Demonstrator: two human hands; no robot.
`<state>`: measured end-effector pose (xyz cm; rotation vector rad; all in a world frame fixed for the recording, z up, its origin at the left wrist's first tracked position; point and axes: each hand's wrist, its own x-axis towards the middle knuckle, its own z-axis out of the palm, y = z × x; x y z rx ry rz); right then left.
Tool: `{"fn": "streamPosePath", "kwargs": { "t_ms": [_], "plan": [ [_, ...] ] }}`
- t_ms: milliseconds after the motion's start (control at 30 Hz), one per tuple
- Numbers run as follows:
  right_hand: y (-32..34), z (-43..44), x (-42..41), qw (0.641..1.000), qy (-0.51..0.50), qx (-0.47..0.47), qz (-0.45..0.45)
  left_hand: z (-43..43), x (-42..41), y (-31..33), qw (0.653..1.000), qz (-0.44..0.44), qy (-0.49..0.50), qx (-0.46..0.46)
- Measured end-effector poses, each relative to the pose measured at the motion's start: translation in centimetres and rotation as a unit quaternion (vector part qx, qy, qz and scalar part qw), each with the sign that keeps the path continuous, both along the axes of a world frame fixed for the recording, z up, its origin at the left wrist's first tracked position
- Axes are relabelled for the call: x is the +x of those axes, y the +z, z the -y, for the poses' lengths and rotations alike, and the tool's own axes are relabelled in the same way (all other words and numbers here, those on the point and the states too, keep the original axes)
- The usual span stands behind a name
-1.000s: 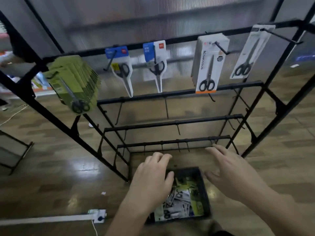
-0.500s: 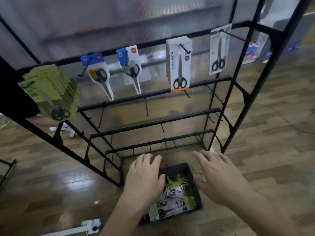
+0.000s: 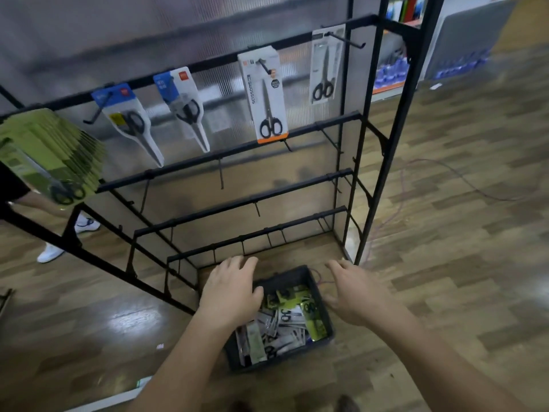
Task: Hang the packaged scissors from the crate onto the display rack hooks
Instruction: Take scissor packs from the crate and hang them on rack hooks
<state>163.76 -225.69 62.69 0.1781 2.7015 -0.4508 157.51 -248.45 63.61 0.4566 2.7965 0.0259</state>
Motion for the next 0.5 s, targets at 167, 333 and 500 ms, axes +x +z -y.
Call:
{"fn": "streamPosePath", "kwargs": {
  "t_ms": [167, 333, 500],
  "plan": [
    [-3.1, 3.1, -1.7, 0.999, -0.027, 0.011, 0.033, 1.7, -0.2, -3.6, 0.998, 0.053, -0.036, -0.026],
    [-7.4, 8.7, -3.1, 0.991, -0.069, -0.010, 0.118, 6.7, -2.3, -7.0, 0.991, 0.124, -0.053, -0.023],
    [-12.6, 13.3, -4.2, 0.984, -0.057, 0.004, 0.171, 12.0, -5.3, -13.0, 0.980, 0.193, -0.047, -0.030]
  ]
}}
